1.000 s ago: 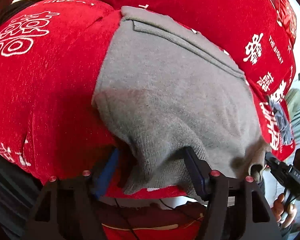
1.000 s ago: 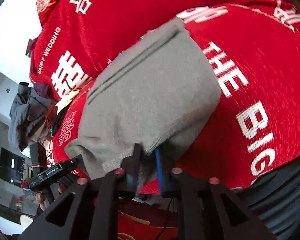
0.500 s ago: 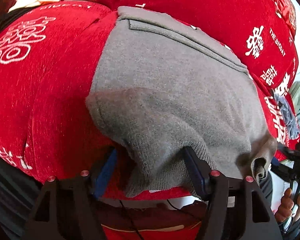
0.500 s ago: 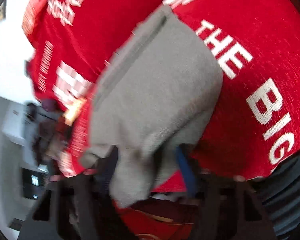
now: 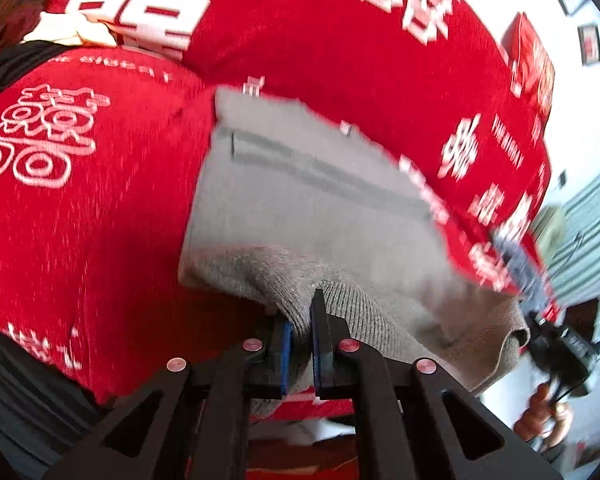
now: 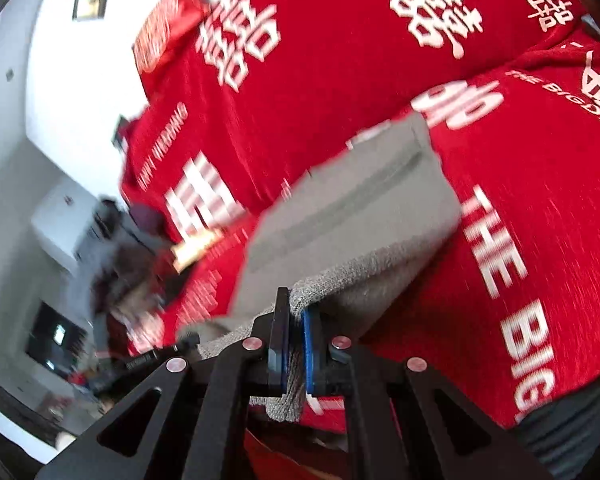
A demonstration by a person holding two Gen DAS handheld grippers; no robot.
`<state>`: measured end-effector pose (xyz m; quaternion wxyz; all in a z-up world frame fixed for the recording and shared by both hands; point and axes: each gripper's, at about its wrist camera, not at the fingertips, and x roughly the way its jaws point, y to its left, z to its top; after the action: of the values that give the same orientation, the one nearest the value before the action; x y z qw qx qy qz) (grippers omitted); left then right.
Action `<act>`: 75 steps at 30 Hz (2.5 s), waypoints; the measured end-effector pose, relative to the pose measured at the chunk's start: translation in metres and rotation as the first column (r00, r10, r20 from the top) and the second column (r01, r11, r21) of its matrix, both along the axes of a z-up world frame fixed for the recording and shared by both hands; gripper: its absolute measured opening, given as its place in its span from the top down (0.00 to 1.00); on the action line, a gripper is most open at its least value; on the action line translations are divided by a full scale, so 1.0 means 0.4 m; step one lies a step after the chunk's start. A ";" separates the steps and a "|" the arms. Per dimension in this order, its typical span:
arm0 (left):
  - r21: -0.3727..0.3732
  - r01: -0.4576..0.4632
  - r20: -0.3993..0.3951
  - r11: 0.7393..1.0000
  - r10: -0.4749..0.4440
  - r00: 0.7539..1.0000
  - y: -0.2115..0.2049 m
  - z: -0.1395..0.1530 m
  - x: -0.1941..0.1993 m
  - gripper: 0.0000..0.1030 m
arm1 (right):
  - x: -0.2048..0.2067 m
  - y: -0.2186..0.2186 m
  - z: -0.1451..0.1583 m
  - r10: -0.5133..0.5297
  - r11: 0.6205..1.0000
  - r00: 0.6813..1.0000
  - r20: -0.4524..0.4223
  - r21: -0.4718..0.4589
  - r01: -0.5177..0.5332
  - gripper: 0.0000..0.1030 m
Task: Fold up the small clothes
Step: 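Lift the hem with both grippers and fold it toward the collar, then release the hem with both grippers and press the folded sweater flat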
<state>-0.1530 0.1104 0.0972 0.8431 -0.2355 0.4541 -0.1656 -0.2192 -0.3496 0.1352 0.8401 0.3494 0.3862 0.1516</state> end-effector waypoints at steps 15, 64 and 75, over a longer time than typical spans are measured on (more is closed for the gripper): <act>-0.042 -0.112 0.046 0.993 0.114 0.992 -0.003 0.137 0.292 0.92 | 0.319 -0.040 0.076 -0.086 0.995 0.992 0.091 0.049 0.081 0.94; -0.194 -0.266 -0.247 0.944 0.215 0.945 -0.023 -0.156 0.870 0.01 | 0.902 -0.087 -0.266 -0.127 0.992 0.966 -0.225 -0.014 0.127 0.26; 0.263 -0.053 -0.166 0.963 0.100 0.981 -0.199 -0.142 0.832 0.01 | 0.927 0.246 -0.302 0.143 0.750 0.940 -0.311 -0.586 -0.308 0.26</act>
<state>0.1798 0.0308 0.0405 0.8285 -0.1553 0.5356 -0.0506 0.1516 -0.2512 0.0144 0.8286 0.0166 0.5551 0.0711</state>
